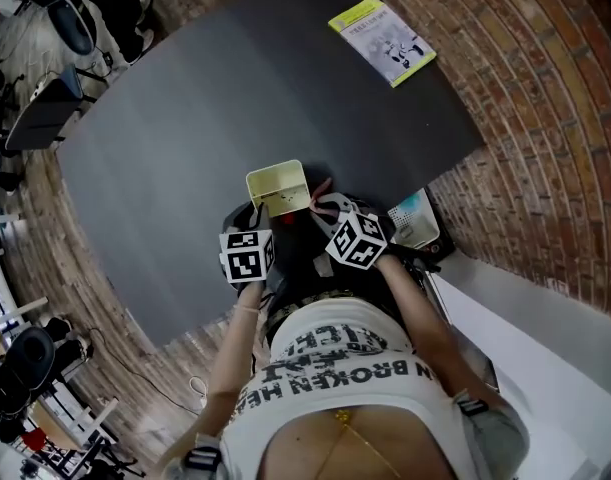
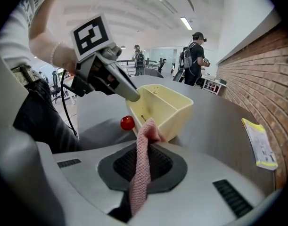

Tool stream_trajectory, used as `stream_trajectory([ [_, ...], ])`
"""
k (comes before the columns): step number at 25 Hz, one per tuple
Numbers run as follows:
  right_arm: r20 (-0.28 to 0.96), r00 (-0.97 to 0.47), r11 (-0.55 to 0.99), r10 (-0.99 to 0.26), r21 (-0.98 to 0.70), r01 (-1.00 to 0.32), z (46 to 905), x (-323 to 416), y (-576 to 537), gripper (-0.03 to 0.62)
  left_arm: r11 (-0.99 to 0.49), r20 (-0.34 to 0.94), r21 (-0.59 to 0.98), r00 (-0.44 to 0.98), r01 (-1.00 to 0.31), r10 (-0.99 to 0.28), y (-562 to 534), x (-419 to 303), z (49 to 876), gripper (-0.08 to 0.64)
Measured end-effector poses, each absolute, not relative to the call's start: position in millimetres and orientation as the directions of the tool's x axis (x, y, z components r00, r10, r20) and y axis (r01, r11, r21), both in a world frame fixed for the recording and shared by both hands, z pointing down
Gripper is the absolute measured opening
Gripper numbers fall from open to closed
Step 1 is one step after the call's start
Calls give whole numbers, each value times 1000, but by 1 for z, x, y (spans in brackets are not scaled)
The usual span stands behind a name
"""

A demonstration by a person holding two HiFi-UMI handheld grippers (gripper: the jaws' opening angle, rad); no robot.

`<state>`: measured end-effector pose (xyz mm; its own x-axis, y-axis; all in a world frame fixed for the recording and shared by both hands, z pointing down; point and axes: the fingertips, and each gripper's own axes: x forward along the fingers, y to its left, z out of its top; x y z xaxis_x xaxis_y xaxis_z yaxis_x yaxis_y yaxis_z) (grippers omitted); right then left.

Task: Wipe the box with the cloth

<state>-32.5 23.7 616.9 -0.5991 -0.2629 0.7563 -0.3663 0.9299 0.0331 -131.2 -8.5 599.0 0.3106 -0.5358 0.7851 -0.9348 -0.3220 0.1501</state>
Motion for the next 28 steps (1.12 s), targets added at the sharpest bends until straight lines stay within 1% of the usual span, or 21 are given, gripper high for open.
stream_trajectory([
  [5,763,-589,927,-267,37,-372,617,-33,11,17,-280,779,164,298,-946,-552,-1,-132,597,74],
  [11,776,-561,918,-289,57,-393,622,-32,-8,17,-211,770,227,308,-951,-559,4,-130,598,91],
  [15,778,-558,913,-287,45,-406,625,-33,-19,17,-218,765,233,317,-948,-560,2,-131,597,101],
  [18,778,-564,917,-277,39,-397,622,-36,-23,17,-291,764,207,340,-934,-548,1,-134,592,109],
  [22,766,-572,909,-294,40,-414,614,-35,-28,17,-469,725,114,396,-876,-563,-2,-144,568,109],
  [25,747,-584,891,-317,25,-453,607,-32,-35,18,-643,701,1,460,-766,-546,-8,-151,554,109],
  [28,738,-583,871,-340,13,-491,604,-25,-39,17,-794,751,-111,473,-598,-462,-10,-159,562,109],
])
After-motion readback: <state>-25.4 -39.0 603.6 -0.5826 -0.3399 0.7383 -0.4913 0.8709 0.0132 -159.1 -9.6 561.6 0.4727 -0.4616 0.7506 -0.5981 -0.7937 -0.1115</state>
